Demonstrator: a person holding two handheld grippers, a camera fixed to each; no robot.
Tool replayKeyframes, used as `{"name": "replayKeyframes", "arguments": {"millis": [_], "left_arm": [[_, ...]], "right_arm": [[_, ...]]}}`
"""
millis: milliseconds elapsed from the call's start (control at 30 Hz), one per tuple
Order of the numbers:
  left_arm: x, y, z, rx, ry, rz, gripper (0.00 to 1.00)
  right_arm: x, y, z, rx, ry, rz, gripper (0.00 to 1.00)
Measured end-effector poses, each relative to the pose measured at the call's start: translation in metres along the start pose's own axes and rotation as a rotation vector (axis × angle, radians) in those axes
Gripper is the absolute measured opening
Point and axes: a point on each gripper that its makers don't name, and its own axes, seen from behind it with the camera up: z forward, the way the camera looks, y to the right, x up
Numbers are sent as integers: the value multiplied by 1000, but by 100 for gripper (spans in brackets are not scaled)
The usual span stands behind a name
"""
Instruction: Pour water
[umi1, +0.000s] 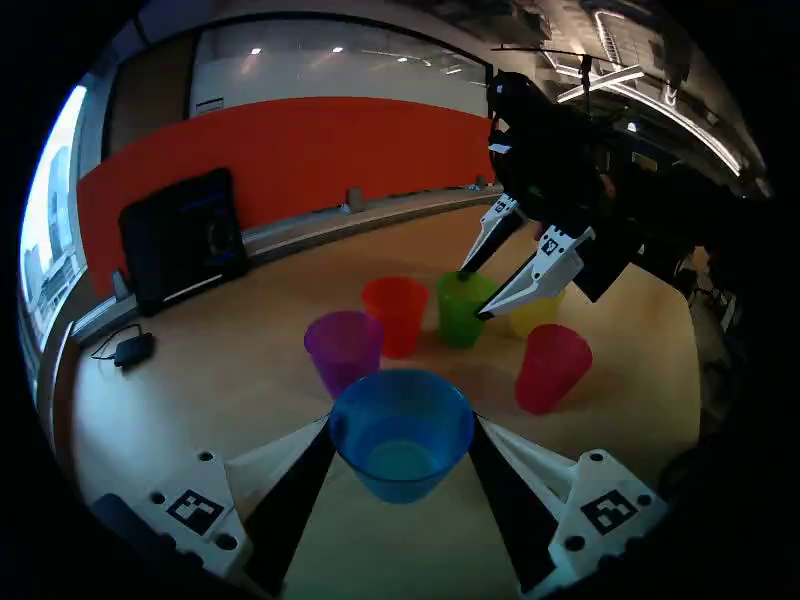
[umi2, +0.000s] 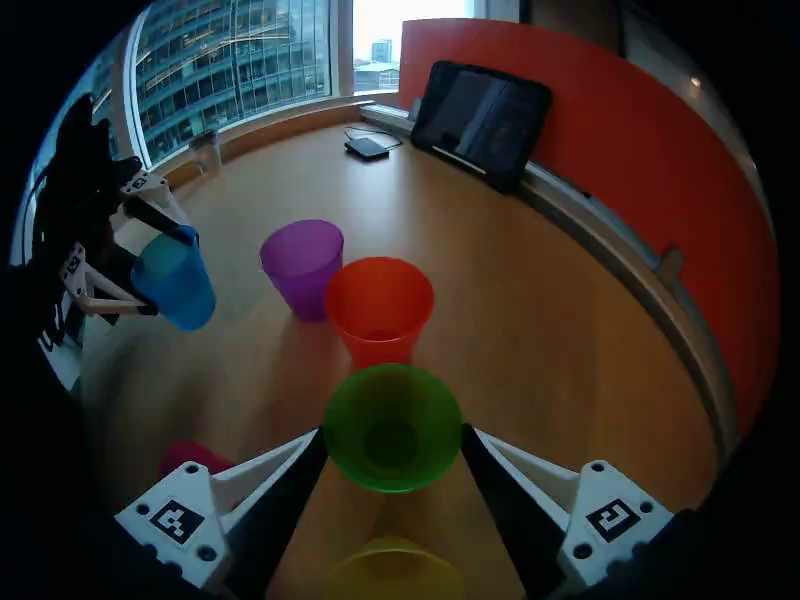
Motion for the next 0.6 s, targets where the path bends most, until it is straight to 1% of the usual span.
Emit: {"name": "replayKeyframes", "arguments": {"millis": [200,267,300,333,600], "left_arm": [[3,-2,-3,6,12,-3,88],[4,-3,-4,7,16,-4,88],[4,-3,-4,7,17,-5,89],[5,-3,-4,8,19,-5,89],[8,-3,-7,11,30,-7,89]], "right_arm": [[-4,0,6,2,-13,15,100],[-5,-1,8,5,-17,22,97],[-6,-2,9,7,-19,25,94],[-5,-2,9,7,-14,28,91],[-1,-6,8,7,31,42,90]]}}
